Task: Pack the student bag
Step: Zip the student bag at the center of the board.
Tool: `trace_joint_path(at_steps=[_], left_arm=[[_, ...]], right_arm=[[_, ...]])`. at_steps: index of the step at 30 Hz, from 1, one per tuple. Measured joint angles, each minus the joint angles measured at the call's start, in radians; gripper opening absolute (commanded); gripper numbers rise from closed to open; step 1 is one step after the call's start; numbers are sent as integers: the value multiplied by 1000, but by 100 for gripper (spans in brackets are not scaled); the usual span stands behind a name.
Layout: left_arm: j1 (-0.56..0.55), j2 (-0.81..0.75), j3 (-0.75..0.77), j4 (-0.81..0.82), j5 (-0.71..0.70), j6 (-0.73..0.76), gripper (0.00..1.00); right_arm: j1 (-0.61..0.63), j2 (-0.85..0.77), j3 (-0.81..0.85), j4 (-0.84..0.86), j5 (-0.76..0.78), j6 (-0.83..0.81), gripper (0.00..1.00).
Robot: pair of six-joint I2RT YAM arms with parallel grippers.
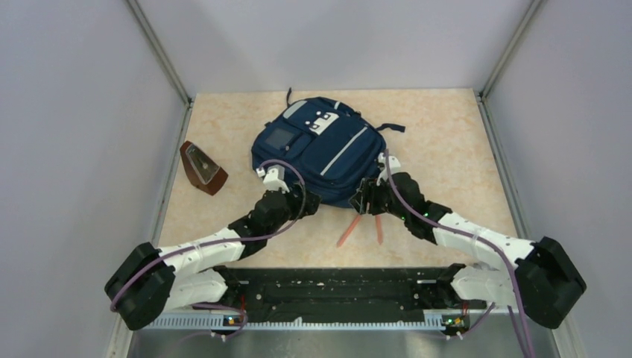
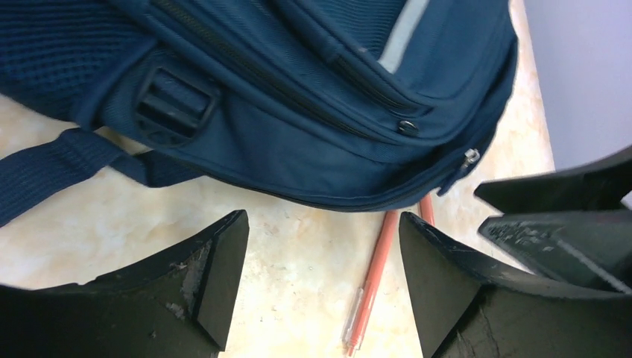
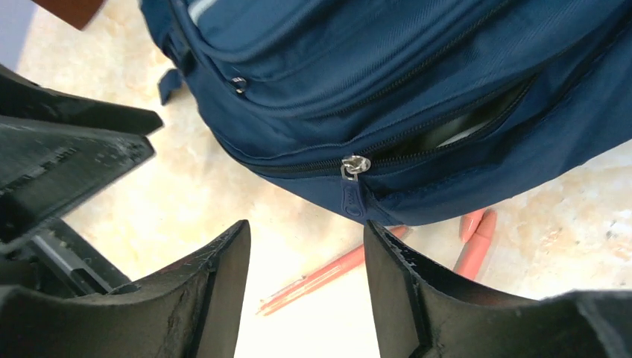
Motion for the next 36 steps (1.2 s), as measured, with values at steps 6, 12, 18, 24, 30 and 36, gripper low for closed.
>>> trace_joint_path(at_steps=[6,12,18,24,30,36], left_arm=[[64,3,0,-53,-5,-68,80],[151,35,-37,-20,53,-126,80],[175,88,-46,17,93,-152,80],[204,164,-46,85,123,-178,79],[213,243,-43,148,150,-191,74],[217,314,-7,180,185,-201,53]], right_arm=[[77,123,1,10,100,27,53],[119,141,1,14,186,37,53],[119,153,10,9,250,36,50],[119,210,81,-14,287,29,49],[120,236,100,-23,304,26,41],[120,268,120,-35,348,14,26]])
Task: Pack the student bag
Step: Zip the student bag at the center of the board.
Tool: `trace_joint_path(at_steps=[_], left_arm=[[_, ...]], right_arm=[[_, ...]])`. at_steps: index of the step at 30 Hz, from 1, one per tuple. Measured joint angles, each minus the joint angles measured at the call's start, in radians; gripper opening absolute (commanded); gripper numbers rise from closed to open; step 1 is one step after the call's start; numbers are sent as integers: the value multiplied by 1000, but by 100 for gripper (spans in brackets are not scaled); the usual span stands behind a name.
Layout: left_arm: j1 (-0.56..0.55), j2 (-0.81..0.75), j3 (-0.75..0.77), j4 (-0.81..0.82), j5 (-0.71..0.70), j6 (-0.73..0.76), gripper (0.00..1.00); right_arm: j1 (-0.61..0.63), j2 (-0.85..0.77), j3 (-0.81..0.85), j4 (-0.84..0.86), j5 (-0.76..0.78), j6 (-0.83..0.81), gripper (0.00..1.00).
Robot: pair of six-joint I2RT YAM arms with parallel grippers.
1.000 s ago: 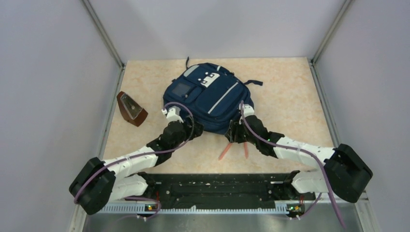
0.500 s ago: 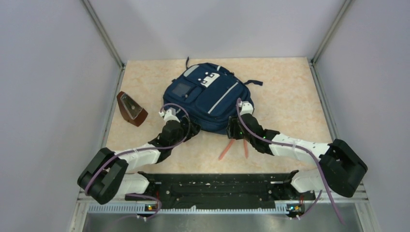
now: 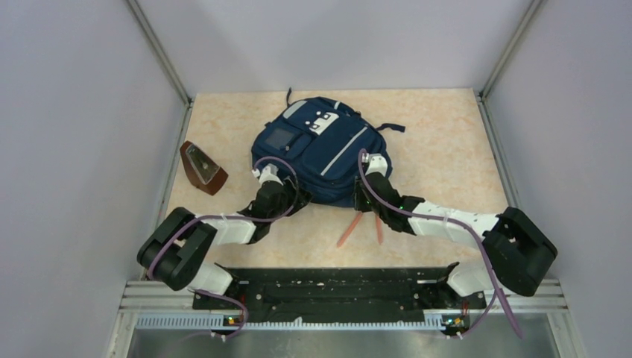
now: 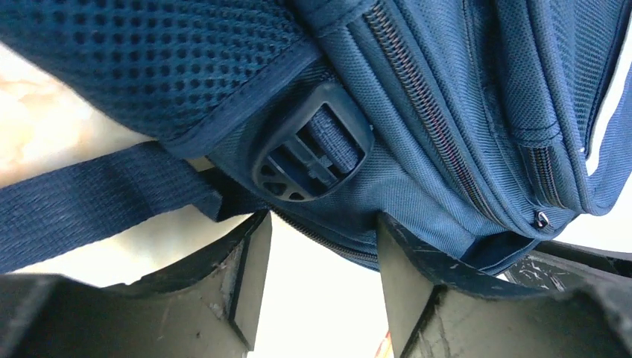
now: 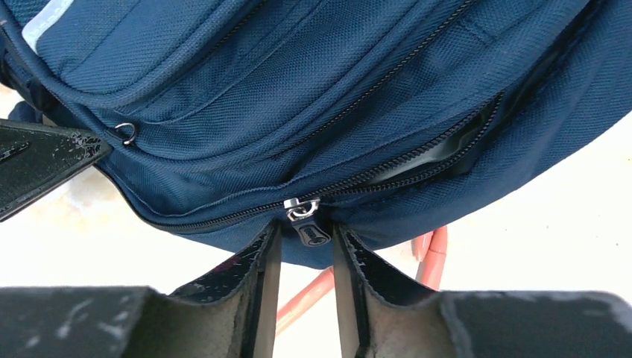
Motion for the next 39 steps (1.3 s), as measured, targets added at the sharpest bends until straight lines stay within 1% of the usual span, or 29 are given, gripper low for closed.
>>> trace_joint_path(at_steps=[2,4,7,9,14,21,27,30,39], left_arm=[[0,19,12,10,6,-2,40],[1,38,24,24,12,-2,26],[3,51,39,31,14,2,11],[8,51,47,28,17,11,1],[22,45,68,-6,35,46,0],[74,-36,131,-160,50,153,0],[140,-71,145,-230,61,215,0],[166,-84,148,-260,66,236,0],[212,-100,190,-352,83,291,0]], right_arm=[[0,2,1,0,11,-7,22],[0,4,1,1,21,-16,15],[0,10,1,5,31,-32,2],[0,15,4,6,33,-43,0],[0,13,12,8,29,-68,0],[-10,-62,12,6,4,-84,0],[-101,-141,-26,34,-64,-83,0],[-148,-156,-46,44,-92,-82,0],[-169,-160,-54,50,-138,-82,0]])
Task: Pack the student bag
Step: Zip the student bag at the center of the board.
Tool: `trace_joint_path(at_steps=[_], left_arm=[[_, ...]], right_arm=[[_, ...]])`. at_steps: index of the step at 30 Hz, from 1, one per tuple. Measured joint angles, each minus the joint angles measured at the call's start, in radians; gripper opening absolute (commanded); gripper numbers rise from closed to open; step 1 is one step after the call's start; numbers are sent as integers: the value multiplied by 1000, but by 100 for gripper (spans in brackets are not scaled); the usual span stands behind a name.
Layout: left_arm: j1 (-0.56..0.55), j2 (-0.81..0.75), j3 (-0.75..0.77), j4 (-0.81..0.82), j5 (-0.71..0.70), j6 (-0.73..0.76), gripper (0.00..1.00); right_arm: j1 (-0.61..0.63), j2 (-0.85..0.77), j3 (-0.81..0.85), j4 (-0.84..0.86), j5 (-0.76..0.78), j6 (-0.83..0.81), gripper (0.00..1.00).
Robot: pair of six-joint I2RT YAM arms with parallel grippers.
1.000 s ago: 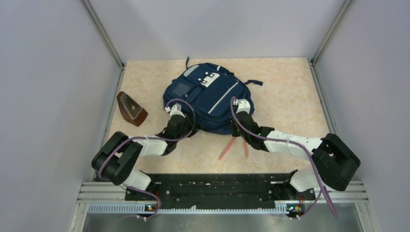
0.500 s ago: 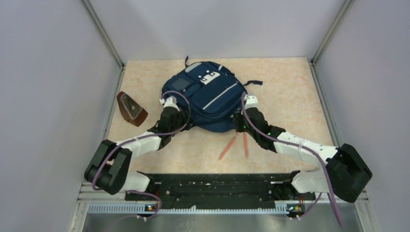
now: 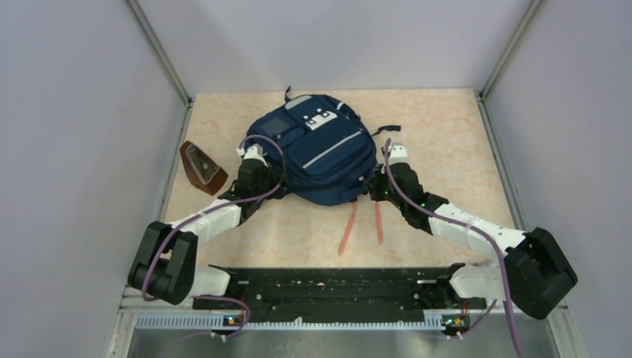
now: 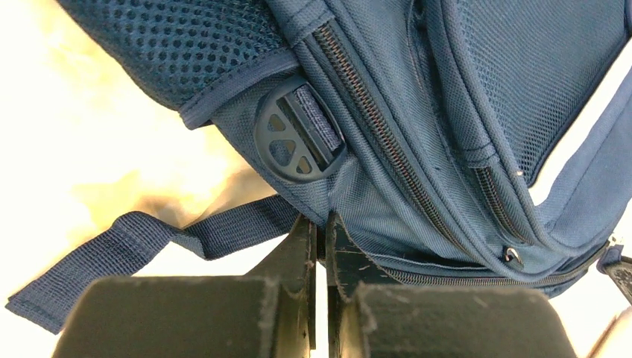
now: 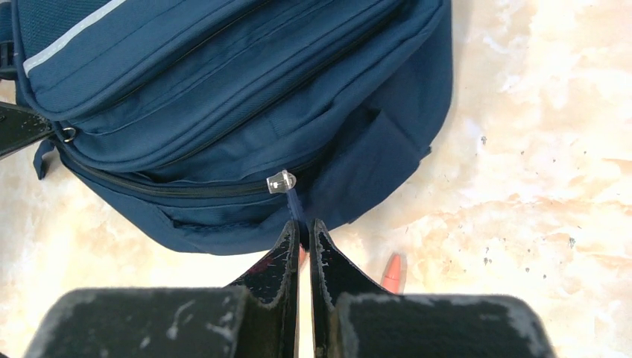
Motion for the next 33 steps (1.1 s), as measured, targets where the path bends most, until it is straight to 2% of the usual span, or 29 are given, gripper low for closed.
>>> trace_joint_path(at_steps=[8,10,13,16,19,22,25,29,33], left_arm=[[93,-2,26,-54,2,26,0],[100,-2,51,-86,-1,47,13],[106,-2,85,-128,-1,89,44],[111,-27,93,-128,-17,135,56],[69,-106,93,-125,-65,191,58],[-60,-208,93,-107,-124,291,58],[-203,-268,93,-50,-114,415,58],[-287,-238,80,44,-19,541,58],[-341,-101,80,127,65,669,58]], right_arm=[[-47,11,0,11,-29,24,0],[-48,15,0,23,-51,23,0],[-50,16,1,33,-86,10,0],[-56,17,1,34,-112,-5,0],[-58,17,1,34,-128,-19,0],[-61,14,1,34,-146,-33,0],[-61,8,1,33,-156,-43,0],[-61,-11,1,33,-174,-46,0],[-61,-21,1,33,-185,-45,0]])
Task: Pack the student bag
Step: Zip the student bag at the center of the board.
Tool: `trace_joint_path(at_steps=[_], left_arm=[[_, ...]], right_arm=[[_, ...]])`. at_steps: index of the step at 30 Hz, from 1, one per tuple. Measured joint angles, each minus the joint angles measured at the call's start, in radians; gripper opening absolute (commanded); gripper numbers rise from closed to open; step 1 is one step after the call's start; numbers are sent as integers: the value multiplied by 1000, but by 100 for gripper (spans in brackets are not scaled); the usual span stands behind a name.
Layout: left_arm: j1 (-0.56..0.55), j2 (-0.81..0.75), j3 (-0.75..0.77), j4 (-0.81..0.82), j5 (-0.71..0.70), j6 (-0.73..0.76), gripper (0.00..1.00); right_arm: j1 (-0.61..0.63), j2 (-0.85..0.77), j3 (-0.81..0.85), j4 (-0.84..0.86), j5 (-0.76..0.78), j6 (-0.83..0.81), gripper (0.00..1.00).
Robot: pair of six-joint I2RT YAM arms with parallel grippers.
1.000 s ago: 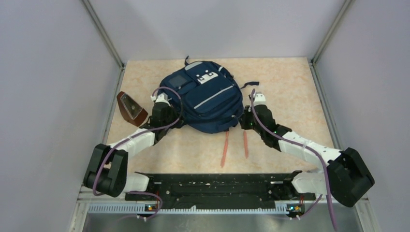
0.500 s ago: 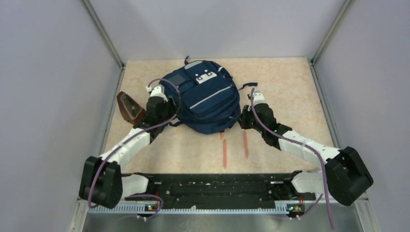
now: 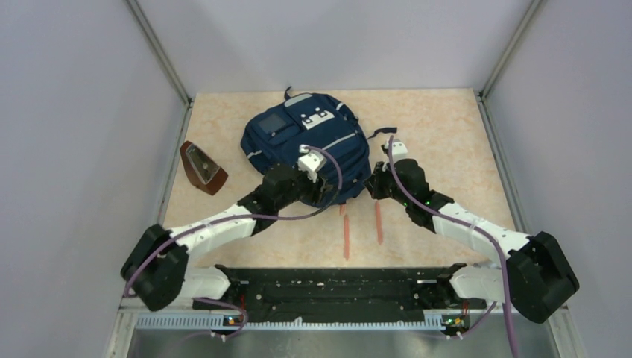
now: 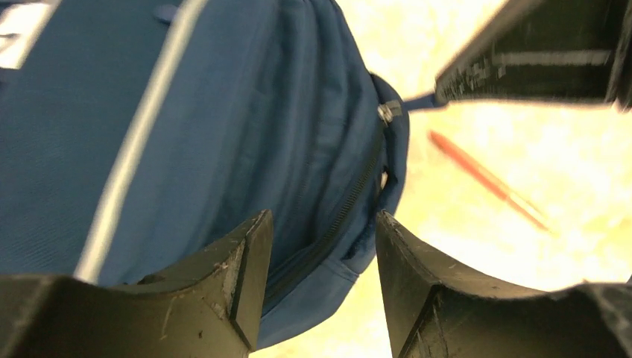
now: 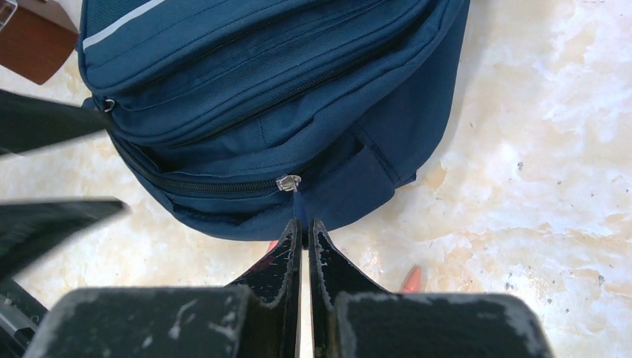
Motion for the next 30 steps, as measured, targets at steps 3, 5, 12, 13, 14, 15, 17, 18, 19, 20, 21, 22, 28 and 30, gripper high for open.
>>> trace_joint_path(at_steps=[3,5,12,13,14,15,17,18,19,20,21,22,28,30], left_arm=[[-50,124,7,27,24,95,58],[-71,185,22,32,27,140,57],[-106,303,104,64,-17,245,56],[-108,308,104,71,-23,250,56],[-110,312,104,79,-30,254,56],[-112,317,104,89,-36,257,55],[-114,327,105,102,-43,262,52],[-114,333,107,105,-46,264,51],[-114,341,110,106,-48,264,48],[-114,351,115,106,-52,264,42],[-114,359,119,106,-55,264,36],[-114,366,123,106,-58,261,29],[-114,382,127,113,-66,245,0],[-114,382,127,113,-66,240,0]], right_arm=[[0,-2,0,-2,-5,0,0],[0,-3,0,-4,-6,0,0],[0,-3,0,-8,-9,0,0],[0,-3,0,-8,-9,0,0],[0,-3,0,-8,-9,0,0],[0,-3,0,-8,-9,0,0],[0,-3,0,-7,-9,0,0],[0,-3,0,-6,-10,0,0],[0,-3,0,-6,-10,0,0],[0,-3,0,-5,-12,0,0],[0,-3,0,1,-13,0,0],[0,-2,-2,9,-13,0,0],[-2,35,-29,87,-39,0,0],[-3,60,-32,112,-47,0,0]])
